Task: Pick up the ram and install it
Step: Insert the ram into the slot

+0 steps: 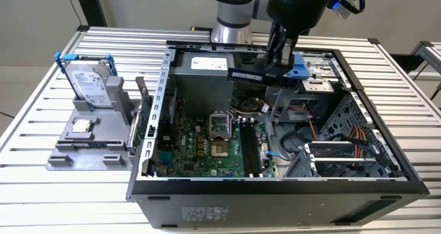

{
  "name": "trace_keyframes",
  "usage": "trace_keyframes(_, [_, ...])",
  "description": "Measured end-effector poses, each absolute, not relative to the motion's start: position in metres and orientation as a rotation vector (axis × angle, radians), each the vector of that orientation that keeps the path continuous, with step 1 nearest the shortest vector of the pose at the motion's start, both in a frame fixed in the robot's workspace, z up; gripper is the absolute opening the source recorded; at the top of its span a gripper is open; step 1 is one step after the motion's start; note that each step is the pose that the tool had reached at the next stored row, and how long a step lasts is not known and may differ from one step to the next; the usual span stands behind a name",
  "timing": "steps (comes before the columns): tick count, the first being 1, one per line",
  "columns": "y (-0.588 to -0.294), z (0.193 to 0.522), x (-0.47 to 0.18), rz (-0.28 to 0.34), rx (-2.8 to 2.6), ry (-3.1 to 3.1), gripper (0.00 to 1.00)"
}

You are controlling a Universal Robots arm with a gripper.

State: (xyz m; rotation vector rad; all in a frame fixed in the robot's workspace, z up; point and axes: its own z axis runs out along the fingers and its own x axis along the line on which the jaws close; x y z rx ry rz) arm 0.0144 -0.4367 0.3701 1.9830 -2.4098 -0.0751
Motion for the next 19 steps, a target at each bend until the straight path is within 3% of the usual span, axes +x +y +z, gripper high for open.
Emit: trace_keyframes(19, [-0.4367, 0.3701, 0.0144, -0.076, 1.906, -2.473, 0.0])
